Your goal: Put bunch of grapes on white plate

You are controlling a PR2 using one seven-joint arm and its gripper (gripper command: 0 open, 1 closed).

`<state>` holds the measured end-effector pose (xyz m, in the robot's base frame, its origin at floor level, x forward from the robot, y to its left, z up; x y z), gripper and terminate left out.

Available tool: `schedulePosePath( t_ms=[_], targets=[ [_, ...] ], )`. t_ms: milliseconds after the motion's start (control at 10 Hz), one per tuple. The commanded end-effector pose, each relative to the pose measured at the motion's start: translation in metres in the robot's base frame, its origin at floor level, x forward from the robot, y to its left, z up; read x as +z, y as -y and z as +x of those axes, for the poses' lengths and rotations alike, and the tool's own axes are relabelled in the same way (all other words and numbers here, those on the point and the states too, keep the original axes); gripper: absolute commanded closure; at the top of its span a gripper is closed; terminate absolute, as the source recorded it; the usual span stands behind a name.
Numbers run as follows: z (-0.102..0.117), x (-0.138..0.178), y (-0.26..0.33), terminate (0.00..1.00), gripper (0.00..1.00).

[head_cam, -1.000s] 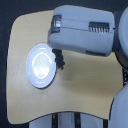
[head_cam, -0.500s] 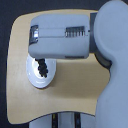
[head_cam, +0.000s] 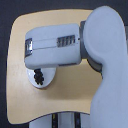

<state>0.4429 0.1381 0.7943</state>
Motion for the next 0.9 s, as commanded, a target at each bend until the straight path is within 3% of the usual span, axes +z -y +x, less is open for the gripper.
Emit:
schedulePosePath(
  t_ms=[0,800],
  targets=[
    [-0.0006,-0.0392,0.0092,0.0,1.0],
    [0.0075,-0.0444,0.0134,0.0,1.0]
  ],
)
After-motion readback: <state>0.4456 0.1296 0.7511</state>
